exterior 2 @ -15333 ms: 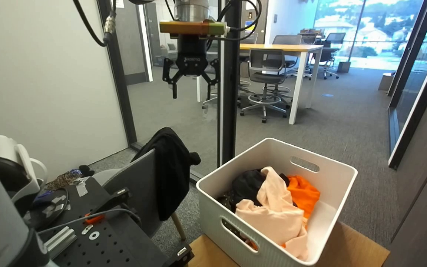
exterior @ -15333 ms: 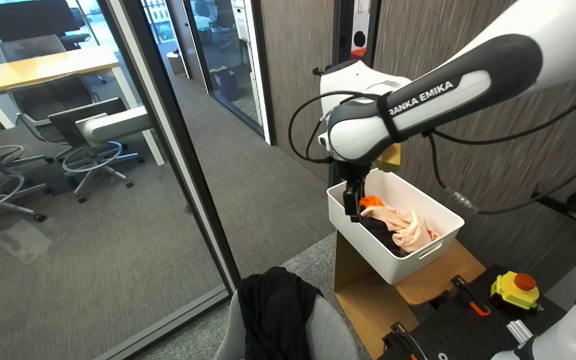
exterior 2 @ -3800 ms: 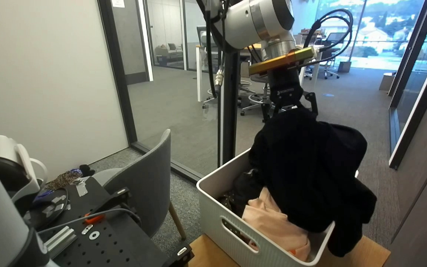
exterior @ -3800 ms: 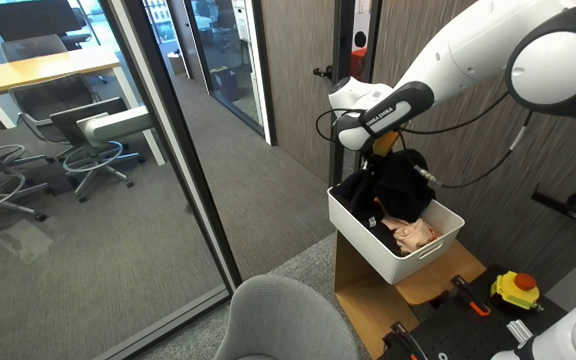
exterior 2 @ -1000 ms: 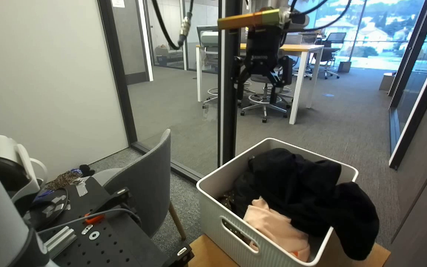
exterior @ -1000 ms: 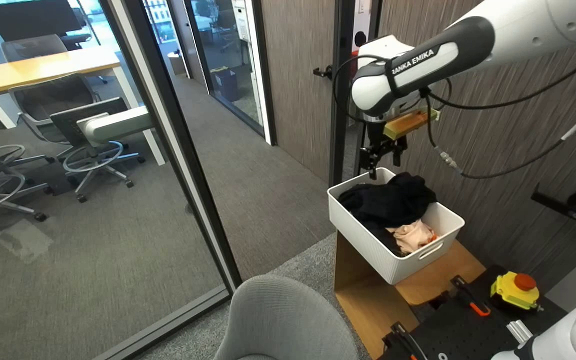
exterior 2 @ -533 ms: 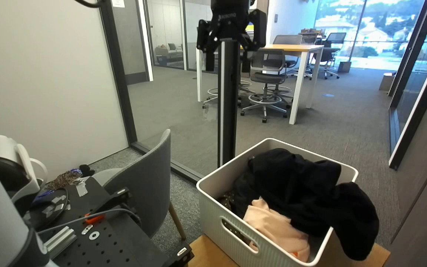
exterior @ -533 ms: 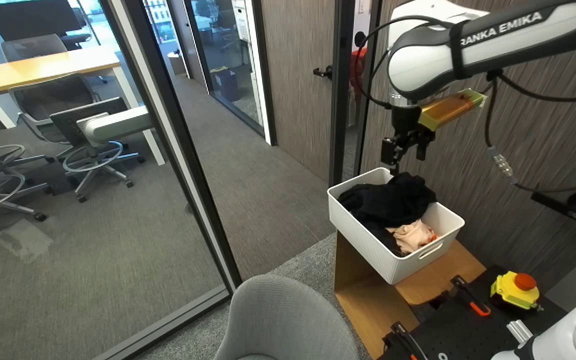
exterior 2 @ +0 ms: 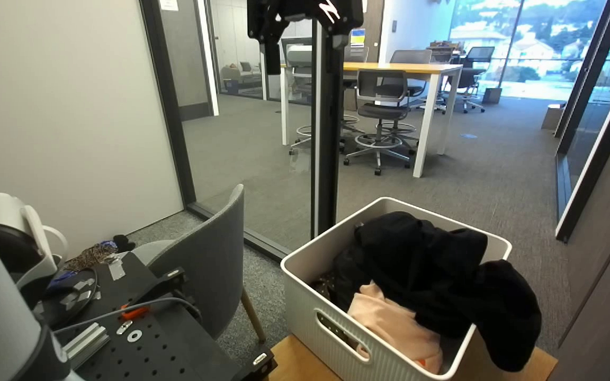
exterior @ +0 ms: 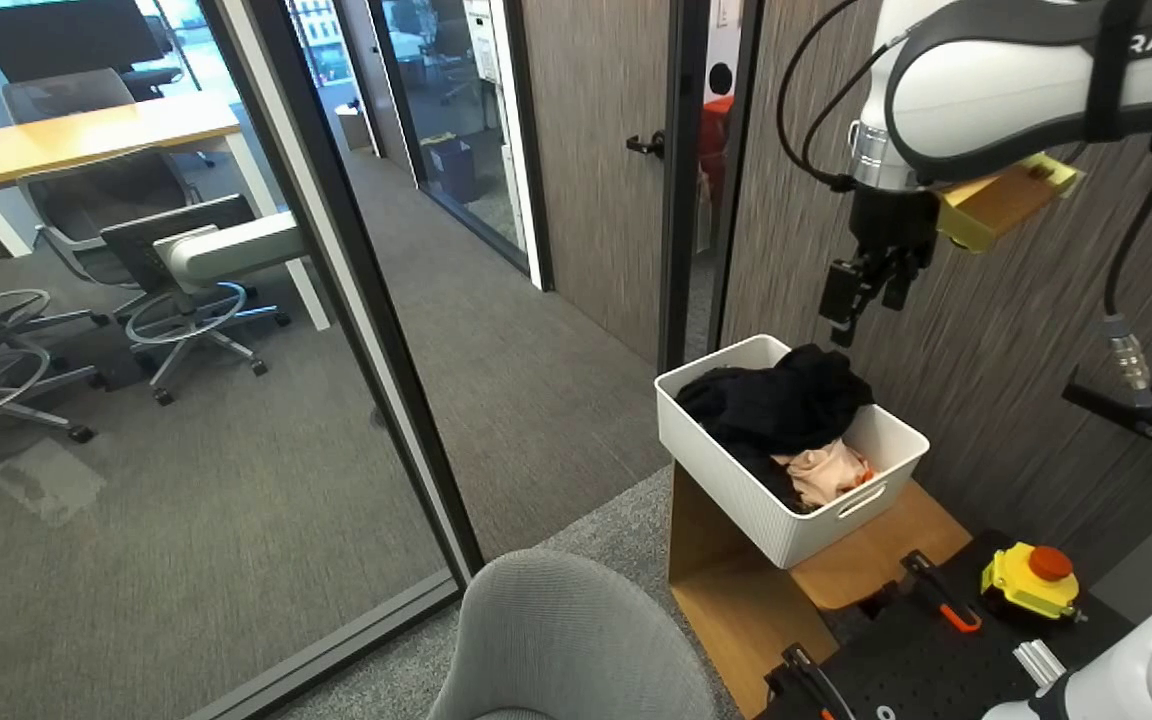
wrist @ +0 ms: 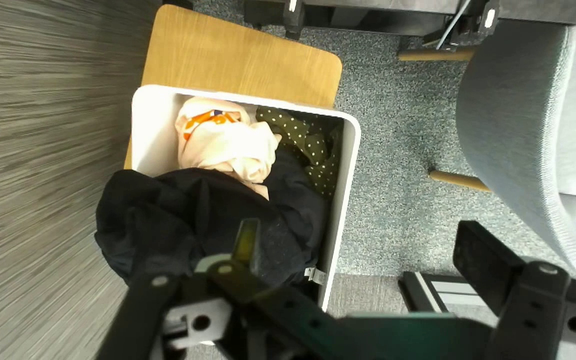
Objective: Pick up the shirt from the chair and put it in the white bin
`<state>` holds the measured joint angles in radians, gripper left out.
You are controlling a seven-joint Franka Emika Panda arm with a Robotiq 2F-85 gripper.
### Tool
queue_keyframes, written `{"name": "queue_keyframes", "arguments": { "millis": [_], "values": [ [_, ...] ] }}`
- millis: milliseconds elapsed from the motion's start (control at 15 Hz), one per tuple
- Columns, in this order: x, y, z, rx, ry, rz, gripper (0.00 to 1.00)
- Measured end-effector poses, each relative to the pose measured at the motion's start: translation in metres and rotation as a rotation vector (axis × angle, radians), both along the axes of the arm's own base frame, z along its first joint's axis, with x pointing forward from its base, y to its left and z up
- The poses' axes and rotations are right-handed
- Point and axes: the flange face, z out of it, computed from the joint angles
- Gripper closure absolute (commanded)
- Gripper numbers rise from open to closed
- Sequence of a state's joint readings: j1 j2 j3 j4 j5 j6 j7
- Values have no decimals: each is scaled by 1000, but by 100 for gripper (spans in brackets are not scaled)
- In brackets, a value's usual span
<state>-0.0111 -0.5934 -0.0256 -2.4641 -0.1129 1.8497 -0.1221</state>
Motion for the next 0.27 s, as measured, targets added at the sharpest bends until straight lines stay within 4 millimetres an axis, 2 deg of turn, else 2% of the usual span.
{"name": "queue_keyframes", "arguments": {
  "millis": [267],
  "values": [
    [-4, -8, -1, 17, 1, 10, 0]
  ]
}}
